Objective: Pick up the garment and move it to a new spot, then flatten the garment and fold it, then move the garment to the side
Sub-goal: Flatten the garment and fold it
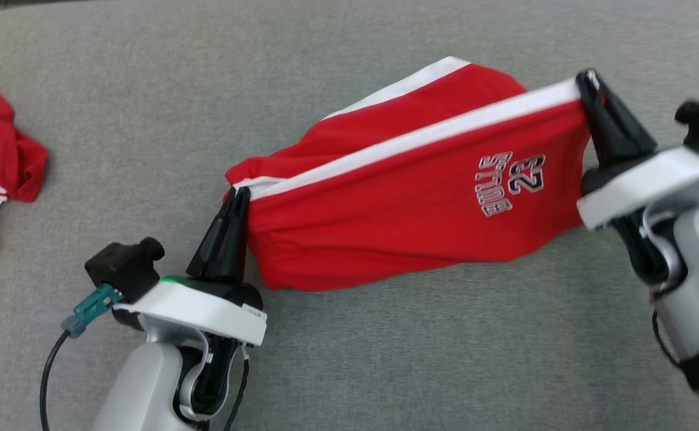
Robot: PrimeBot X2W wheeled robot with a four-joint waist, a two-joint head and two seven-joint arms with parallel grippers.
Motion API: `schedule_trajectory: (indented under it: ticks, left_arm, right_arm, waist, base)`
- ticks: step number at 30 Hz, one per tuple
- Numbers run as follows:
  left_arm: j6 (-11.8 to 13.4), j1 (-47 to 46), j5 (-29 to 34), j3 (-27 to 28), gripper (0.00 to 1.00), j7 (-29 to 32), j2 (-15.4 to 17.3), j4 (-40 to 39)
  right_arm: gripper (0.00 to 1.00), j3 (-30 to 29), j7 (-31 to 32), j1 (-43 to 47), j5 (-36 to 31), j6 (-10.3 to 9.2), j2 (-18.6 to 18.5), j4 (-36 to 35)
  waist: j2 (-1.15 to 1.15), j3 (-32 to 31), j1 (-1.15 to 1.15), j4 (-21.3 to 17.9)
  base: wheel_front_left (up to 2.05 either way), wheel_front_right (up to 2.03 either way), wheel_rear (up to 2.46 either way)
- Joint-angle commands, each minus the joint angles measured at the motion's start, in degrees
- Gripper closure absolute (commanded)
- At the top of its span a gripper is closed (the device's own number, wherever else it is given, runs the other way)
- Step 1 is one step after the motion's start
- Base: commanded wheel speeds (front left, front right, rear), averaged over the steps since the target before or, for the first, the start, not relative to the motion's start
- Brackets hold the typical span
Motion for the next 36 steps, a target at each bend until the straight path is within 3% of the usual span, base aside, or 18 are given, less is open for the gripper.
schedule_trajectory:
  ticks: [1,8,15,16,17,19,20,21,28,36]
  left_arm:
    - [-0.23,-1.49,-0.6,0.27,1.0,-0.48,0.04,0.47]
    - [-0.95,-7.71,-1.59,-1.34,1.0,-2.45,-0.9,5.36]
    - [-1.49,-12.79,-2.56,-3.7,1.0,-3.55,-1.45,11.69]
    - [-1.6,-13.27,-2.68,-4.08,0.94,-3.71,-1.48,12.47]
    - [-1.57,-13.62,-2.84,-4.39,0.64,-4.03,-1.53,13.24]
    - [-1.45,-13.95,-3.01,-4.61,0.0,-4.85,-1.59,14.18]
    - [-1.45,-13.95,-3.01,-4.61,0.0,-4.85,-1.59,14.18]
    - [-1.35,-14.15,-3.04,-4.81,0.0,-5.28,-1.65,14.51]
    - [0.66,-13.03,-0.5,-4.1,0.0,-7.7,-1.69,14.15]
    - [3.29,-10.43,6.86,1.15,0.0,-8.14,-0.23,7.85]
  right_arm:
    - [1.0,0.66,-0.05,-2.03,0.54,-0.03,-0.8,1.29]
    - [1.0,8.18,-0.29,-14.44,4.53,-0.02,-2.14,12.15]
    - [1.0,14.17,-2.42,-21.25,7.73,-0.02,-1.56,20.81]
    - [1.0,14.92,-3.0,-21.82,8.24,-0.02,-1.46,21.66]
    - [0.94,15.76,-3.79,-22.25,8.97,-0.01,-1.22,22.1]
    - [0.27,17.33,-5.35,-22.84,9.97,-0.02,-1.15,22.96]
    - [0.27,17.33,-5.35,-22.84,9.97,-0.02,-1.15,22.96]
    - [0.0,18.09,-6.34,-23.15,10.37,-0.02,-1.23,23.33]
    - [0.0,18.61,-11.07,-22.39,10.21,-0.02,-1.75,22.28]
    - [0.0,1.65,-11.19,-12.01,-1.24,-0.01,-0.55,8.07]
  waist:
    - [0.0,2.32,0.0,2.45]
    - [0.0,5.86,0.0,6.25]
    - [0.0,7.73,0.0,7.43]
    - [0.0,7.85,0.0,7.49]
    - [0.0,7.95,0.0,7.47]
    - [0.0,8.02,0.0,7.32]
    - [0.0,8.02,0.0,7.32]
    - [0.0,8.02,0.0,7.24]
    - [0.0,6.64,0.0,5.74]
    - [0.0,4.52,0.0,2.82]
  base:
    - [0.0,0.0,0.0]
    - [0.0,0.0,0.0]
    - [0.0,0.0,0.0]
    - [0.0,0.0,0.0]
    - [0.0,0.0,0.0]
    - [0.0,0.0,0.0]
    - [0.0,0.0,0.0]
    - [0.0,0.0,0.0]
    - [0.0,0.0,0.0]
    - [0.0,0.0,0.0]
